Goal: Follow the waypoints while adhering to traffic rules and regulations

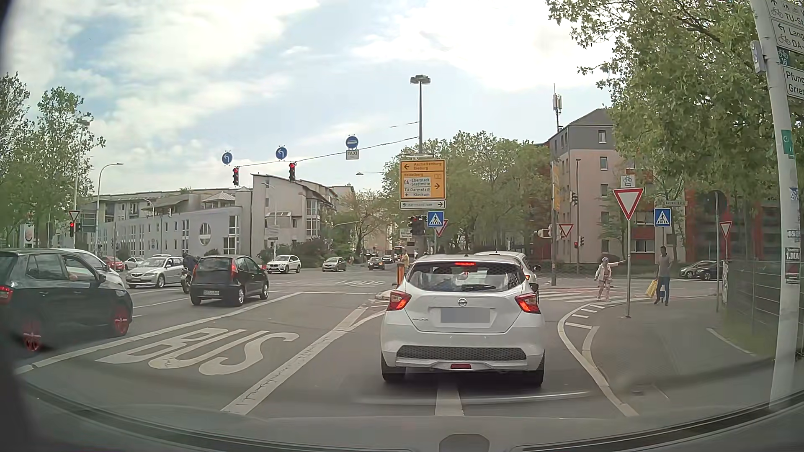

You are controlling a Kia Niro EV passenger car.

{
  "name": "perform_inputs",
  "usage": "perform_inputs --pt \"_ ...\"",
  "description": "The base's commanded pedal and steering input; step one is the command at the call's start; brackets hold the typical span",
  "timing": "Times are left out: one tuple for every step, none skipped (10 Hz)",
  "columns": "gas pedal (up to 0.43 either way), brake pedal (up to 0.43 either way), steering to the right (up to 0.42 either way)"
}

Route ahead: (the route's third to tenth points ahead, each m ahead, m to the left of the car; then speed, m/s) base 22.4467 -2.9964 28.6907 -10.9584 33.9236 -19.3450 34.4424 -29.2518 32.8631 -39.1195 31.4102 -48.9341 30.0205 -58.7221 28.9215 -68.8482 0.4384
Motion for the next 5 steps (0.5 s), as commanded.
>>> perform_inputs --pt "0.000 0.201 0.089" --pt "0.000 0.195 0.089" --pt "0.000 0.189 0.089" --pt "0.000 0.183 0.089" --pt "0.000 0.183 0.092"
